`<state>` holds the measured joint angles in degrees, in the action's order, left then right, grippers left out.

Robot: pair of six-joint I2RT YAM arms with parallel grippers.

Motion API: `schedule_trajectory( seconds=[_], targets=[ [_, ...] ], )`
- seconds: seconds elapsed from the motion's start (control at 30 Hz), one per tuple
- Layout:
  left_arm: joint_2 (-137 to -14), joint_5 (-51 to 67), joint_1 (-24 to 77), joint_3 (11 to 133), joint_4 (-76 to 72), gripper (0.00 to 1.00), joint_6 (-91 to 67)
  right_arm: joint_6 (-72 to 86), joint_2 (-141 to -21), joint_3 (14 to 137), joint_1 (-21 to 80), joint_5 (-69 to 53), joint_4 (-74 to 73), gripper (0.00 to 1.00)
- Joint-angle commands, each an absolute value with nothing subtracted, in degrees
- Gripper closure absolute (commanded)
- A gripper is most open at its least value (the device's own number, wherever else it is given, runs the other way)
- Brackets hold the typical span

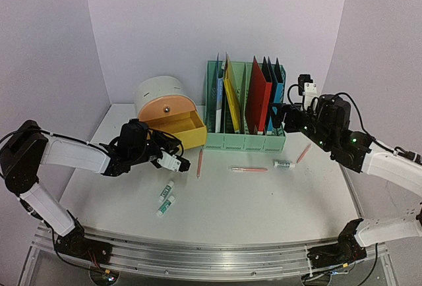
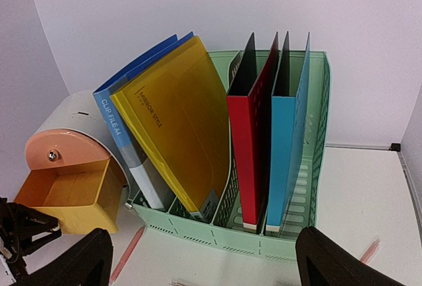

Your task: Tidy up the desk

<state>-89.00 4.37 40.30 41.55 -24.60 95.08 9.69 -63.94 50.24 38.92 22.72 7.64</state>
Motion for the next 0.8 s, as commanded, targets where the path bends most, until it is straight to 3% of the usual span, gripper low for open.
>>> schedule_trajectory(
  seconds=[0.0, 0.1, 0.27, 0.4, 0.57, 0.77],
  targets=[
    [-86.93, 4.22, 41.31, 39.90, -18.90, 0.98, 91.75, 9.92, -62.29, 50.86, 38.76, 23.41, 8.61, 0.02],
    [-87.12, 3.29, 41.31, 40.33, -18.22, 0.92, 91.45, 10.10, -61.67, 50.58, 38.76, 23.51, 8.46, 0.02],
    [-85.21, 3.42, 41.34, 40.80, -16.05, 0.61, 90.82, 10.20, -61.41, 50.67, 38.76, 23.43, 8.26, 0.02],
    [-81.92, 3.95, 41.46, 41.70, -12.99, 0.44, 89.39, 10.28, -61.43, 50.87, 38.76, 23.32, 8.17, 0.02],
    [-74.17, 9.83, 42.73, 44.55, -2.70, 0.38, 85.74, 10.45, -61.83, 51.45, 38.76, 23.08, 8.17, 0.02],
    [-71.25, 27.15, 50.45, 56.62, 33.66, 0.44, 60.02, 11.56, -62.61, 52.76, 38.76, 21.78, 8.02, 0.02]
  ],
)
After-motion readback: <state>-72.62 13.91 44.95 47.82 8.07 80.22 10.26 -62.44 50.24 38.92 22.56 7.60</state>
